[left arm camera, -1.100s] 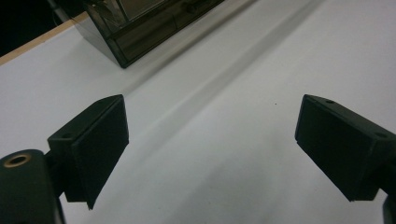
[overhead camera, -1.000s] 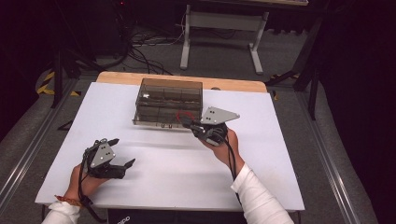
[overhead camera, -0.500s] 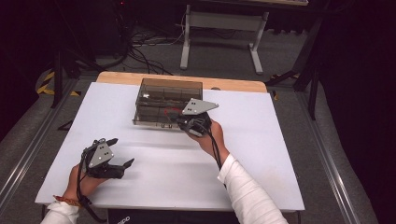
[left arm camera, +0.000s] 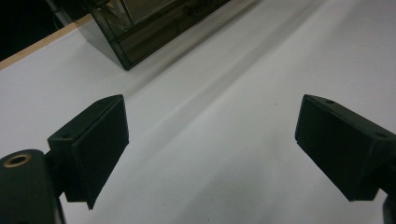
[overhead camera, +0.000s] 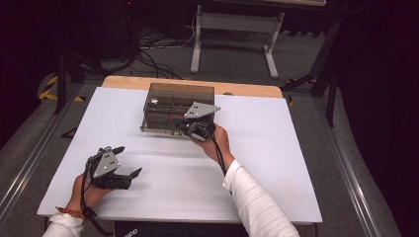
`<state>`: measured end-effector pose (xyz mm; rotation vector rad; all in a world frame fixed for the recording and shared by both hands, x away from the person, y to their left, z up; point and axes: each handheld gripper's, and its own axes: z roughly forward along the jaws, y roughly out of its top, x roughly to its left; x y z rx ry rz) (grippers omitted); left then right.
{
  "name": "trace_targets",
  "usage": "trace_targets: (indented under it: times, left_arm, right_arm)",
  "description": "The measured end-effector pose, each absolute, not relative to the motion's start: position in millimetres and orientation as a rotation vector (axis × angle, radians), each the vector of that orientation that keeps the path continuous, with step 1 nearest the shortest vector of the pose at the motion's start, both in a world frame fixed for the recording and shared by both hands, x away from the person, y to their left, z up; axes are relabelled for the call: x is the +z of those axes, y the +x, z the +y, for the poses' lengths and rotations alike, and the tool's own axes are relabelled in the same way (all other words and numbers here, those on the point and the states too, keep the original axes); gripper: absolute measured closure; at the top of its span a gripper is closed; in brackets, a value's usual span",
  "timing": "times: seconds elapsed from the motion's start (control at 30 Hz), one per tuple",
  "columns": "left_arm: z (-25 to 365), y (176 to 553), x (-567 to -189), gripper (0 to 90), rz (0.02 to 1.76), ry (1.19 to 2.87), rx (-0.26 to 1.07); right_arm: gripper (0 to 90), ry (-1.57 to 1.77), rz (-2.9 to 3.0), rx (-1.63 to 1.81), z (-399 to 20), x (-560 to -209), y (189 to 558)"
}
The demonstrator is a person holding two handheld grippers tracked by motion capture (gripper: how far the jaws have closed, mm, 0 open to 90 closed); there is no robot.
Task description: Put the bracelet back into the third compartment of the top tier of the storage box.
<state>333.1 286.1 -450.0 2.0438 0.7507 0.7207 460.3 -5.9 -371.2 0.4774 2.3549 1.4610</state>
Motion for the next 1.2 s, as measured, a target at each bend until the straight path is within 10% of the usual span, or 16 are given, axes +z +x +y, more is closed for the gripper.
trace_targets:
  times: [1.2]
  left_arm:
    - [283.9,332.6,-450.6,10.7,0.751,2.056,0.719]
  right_arm:
    - [81.4,0.557,2.278,1.482,-9.6,-372.1,463.3]
